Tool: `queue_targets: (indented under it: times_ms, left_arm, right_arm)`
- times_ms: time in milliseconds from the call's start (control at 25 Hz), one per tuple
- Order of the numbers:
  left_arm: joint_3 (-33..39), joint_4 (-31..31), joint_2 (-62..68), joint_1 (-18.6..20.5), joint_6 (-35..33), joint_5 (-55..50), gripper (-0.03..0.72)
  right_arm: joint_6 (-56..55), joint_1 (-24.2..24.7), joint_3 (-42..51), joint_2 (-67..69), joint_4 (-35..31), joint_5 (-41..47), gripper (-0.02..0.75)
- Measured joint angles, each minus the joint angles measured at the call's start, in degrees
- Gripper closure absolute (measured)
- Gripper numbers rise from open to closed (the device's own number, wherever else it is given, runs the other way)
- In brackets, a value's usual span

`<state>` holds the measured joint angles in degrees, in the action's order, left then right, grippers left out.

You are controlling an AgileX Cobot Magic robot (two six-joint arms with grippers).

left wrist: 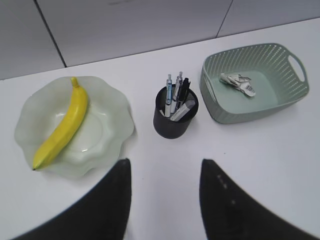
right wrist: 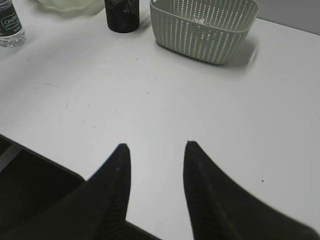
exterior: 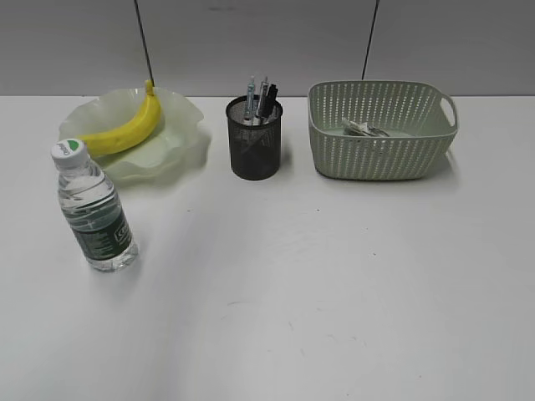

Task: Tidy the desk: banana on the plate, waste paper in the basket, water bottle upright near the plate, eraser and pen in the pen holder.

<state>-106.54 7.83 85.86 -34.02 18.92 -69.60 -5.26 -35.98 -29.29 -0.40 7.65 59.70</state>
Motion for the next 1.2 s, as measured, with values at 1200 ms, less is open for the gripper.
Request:
queue_targets:
  times_ms: [1200]
  left_arm:
    - [75.7, -0.6, -83.0, -0.1, -9.9, 8.4, 0.45]
  right_arm:
    - [0.0, 0.0, 0.0, 0.0, 0.1, 0.0, 0.441]
